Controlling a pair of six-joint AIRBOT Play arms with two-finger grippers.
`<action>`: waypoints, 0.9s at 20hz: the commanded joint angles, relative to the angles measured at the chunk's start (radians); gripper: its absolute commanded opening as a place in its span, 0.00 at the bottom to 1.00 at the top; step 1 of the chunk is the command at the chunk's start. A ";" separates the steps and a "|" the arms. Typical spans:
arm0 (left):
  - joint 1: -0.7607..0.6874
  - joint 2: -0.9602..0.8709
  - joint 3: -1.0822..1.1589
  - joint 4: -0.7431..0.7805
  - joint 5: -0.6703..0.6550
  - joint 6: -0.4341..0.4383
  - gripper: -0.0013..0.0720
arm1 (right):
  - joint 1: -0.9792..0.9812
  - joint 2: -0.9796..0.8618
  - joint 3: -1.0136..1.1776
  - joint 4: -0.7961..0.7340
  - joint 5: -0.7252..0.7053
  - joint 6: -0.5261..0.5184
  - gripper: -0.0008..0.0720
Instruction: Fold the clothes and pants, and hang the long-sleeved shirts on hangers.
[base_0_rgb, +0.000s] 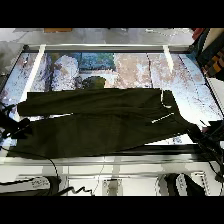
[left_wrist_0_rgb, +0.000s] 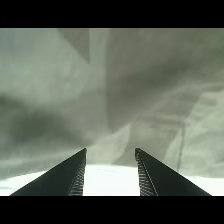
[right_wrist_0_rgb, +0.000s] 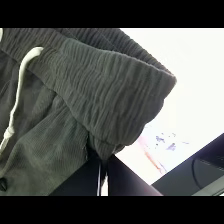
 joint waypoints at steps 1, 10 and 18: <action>0.125 0.092 -0.143 -0.035 0.077 0.000 0.54 | 0.001 0.003 0.001 0.000 -0.001 0.002 0.06; 0.489 0.287 -0.249 -0.023 0.166 0.070 0.52 | 0.001 0.003 0.001 -0.028 -0.002 -0.002 0.06; 0.592 0.286 -0.367 -0.001 0.220 0.107 0.83 | 0.001 0.003 0.001 -0.039 -0.003 -0.002 0.06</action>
